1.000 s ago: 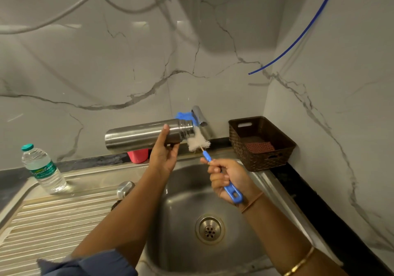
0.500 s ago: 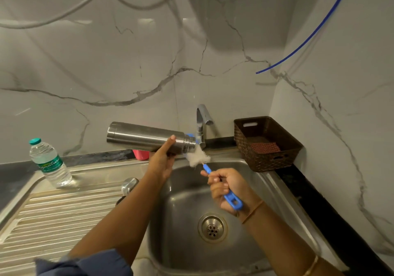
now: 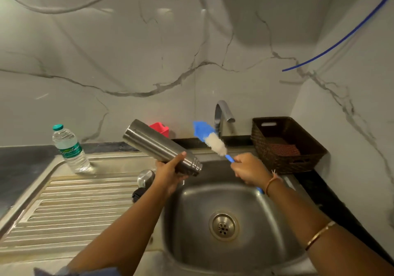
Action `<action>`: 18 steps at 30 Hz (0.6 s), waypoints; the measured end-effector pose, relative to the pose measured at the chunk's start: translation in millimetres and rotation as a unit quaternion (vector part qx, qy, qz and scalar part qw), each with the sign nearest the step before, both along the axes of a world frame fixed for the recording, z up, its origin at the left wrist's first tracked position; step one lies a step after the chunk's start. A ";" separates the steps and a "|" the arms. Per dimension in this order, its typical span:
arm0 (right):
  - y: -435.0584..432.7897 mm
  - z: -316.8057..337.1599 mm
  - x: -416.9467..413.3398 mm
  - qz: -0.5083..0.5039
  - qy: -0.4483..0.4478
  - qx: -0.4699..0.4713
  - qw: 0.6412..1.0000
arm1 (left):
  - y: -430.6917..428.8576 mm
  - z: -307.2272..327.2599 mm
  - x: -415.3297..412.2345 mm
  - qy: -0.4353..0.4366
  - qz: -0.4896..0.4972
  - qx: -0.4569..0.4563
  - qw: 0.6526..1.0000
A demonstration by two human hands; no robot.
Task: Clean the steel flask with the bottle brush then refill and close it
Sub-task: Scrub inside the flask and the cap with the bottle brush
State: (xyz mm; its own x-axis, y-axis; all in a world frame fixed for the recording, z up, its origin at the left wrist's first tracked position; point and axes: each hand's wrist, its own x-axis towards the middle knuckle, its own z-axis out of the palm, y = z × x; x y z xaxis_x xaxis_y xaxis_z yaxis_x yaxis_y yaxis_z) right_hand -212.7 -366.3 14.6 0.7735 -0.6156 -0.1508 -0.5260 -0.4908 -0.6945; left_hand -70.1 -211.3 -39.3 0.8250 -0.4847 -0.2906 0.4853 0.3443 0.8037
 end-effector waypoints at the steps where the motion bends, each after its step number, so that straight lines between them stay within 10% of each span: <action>1: -2.5 4.1 5.5 0.039 0.012 -0.068 0.997 | 3.4 -4.3 0.2 0.006 0.005 -0.007 1.000; 9: 6.8 51.9 87.8 0.189 0.067 -0.455 0.868 | 21.3 -27.8 5.7 0.035 0.010 -0.012 0.999; 18: 36.1 102.9 161.2 0.211 0.174 -0.619 0.736 | 28.5 -33.6 26.5 0.038 -0.015 0.037 0.998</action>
